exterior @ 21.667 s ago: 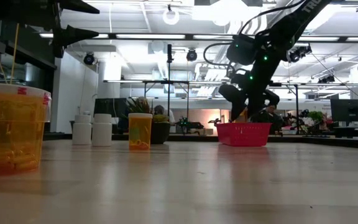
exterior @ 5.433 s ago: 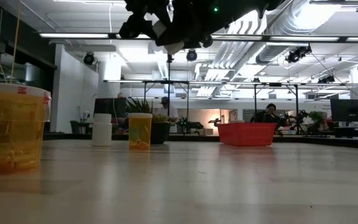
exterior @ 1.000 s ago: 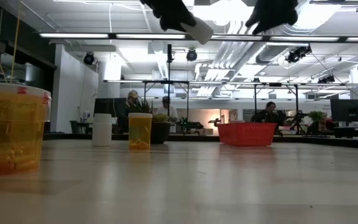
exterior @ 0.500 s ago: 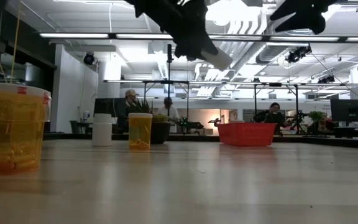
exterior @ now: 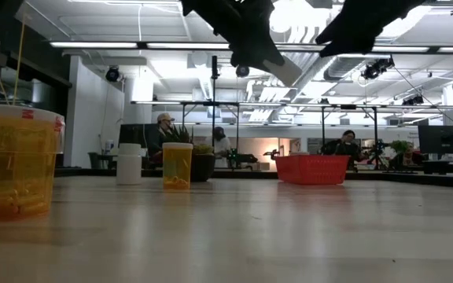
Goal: Pick and place pill bottles into a basket
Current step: Put the top white pill bottle into the bin
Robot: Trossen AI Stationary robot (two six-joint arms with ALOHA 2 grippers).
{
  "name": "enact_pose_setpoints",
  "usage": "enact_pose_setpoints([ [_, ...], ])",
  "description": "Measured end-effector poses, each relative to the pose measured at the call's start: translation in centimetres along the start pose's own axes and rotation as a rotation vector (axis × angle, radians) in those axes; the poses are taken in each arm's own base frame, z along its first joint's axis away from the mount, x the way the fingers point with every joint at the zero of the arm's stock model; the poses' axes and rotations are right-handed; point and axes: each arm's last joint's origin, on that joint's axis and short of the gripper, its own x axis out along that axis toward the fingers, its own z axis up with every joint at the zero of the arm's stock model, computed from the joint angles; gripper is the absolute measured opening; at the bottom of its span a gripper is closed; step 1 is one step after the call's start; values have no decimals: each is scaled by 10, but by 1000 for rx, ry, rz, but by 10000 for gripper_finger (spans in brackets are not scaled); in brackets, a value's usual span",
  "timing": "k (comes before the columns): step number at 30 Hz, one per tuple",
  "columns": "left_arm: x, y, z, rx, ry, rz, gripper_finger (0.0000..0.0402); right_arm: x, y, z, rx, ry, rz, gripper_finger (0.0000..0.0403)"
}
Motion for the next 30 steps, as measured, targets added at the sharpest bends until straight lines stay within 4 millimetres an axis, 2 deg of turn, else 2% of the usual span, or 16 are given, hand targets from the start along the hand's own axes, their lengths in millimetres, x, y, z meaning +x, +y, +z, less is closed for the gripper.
enact_pose_setpoints([
  [6, 0, 0, 0, 0, 3, 0, 229, 24, -2, 10, -100, 66, 37, 325],
  [18, 0, 0, 0, 3, 3, 2, 229, 59, -22, 23, -157, 158, 118, 326],
  [23, 0, 0, 0, 3, 2, 2, 229, 70, -23, 29, -205, 169, 177, 326],
  [30, 0, 0, 0, 3, 3, 5, 229, 81, -22, 33, -240, 212, 168, 319],
])
